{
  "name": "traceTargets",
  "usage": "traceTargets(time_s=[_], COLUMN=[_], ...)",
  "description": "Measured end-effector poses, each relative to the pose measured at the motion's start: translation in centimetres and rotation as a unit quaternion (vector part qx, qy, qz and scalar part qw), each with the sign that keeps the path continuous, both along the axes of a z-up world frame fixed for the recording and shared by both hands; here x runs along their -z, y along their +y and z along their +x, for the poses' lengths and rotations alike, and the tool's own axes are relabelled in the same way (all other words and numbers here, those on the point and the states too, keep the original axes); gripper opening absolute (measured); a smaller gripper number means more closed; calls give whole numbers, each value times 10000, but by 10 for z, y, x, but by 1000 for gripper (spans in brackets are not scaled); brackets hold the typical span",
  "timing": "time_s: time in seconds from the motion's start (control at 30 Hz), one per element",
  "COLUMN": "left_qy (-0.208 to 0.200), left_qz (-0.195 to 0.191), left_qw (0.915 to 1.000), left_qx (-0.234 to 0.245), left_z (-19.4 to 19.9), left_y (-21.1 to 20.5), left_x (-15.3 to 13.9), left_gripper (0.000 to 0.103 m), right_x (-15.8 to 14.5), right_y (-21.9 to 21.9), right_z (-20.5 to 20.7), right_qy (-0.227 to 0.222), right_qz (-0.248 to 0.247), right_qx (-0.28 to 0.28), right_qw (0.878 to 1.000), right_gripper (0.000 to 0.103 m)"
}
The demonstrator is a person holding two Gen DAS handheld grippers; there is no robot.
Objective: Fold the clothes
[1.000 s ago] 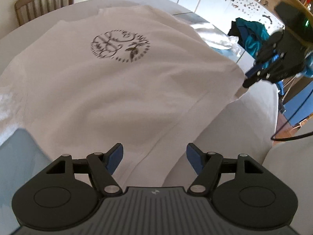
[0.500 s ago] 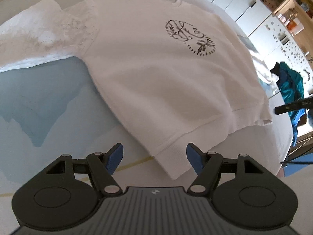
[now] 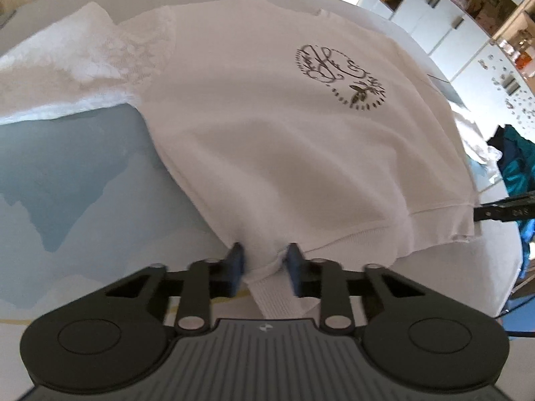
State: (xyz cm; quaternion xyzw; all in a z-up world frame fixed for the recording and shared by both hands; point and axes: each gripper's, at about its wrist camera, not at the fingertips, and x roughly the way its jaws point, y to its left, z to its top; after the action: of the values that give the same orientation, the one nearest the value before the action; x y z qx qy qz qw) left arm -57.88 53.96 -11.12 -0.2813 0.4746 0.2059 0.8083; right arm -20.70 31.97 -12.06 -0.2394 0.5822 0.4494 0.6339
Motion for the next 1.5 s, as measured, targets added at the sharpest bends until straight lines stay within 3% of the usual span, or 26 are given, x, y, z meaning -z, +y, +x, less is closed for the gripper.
traceTargets(time_s=[0.2,0.33,0.57,0.7,0.83,0.9,0.97,1.1,1.17,1.37,1.43,1.5], left_qy=[118,325,521,661,709,651,517,244,217,335,456,553], left_qz=[-80,-124,-97,-34,-35,77,296,456,602,876,954,981], left_qw=[9999,9993,9983,9972,9957,9950,9944,9961,9967,9954,9942,9932], left_qx=[-12,111,-231,-338,-590,-749,-873,-720,-500,-184,-218,-307], left_z=[-19,-26,-24,-26,-26,-23,-15,23,54,122,128,132], left_y=[-1,-26,-32,-32,-33,-33,-35,-32,-30,-23,-21,-17], left_x=[-3,-3,0,1,-4,-13,-26,-43,-42,-19,-10,-2], left_gripper=[15,15,16,26,34,61,70,71,71,71,71,71], right_x=[-6,-10,0,-17,-30,-33,-36,-35,-26,3,4,2], right_y=[-19,-32,-40,-41,-51,-50,-46,-34,-25,-3,0,3], right_z=[4,6,16,37,91,122,153,202,217,214,202,202], right_qy=[-60,-100,88,-1,-444,-676,-959,-1215,-1140,-1166,-1373,-1269], right_qz=[-113,-188,-102,91,193,234,325,371,350,10,15,-4], right_qx=[-255,-425,-763,-1063,-677,-435,-254,-157,-204,-841,-1142,-1262], right_qw=[9996,9989,9970,9943,9965,9965,9945,9918,9927,9896,9839,9839], right_gripper=[103,103,103,103,103,103,103,103,103,103,103,103])
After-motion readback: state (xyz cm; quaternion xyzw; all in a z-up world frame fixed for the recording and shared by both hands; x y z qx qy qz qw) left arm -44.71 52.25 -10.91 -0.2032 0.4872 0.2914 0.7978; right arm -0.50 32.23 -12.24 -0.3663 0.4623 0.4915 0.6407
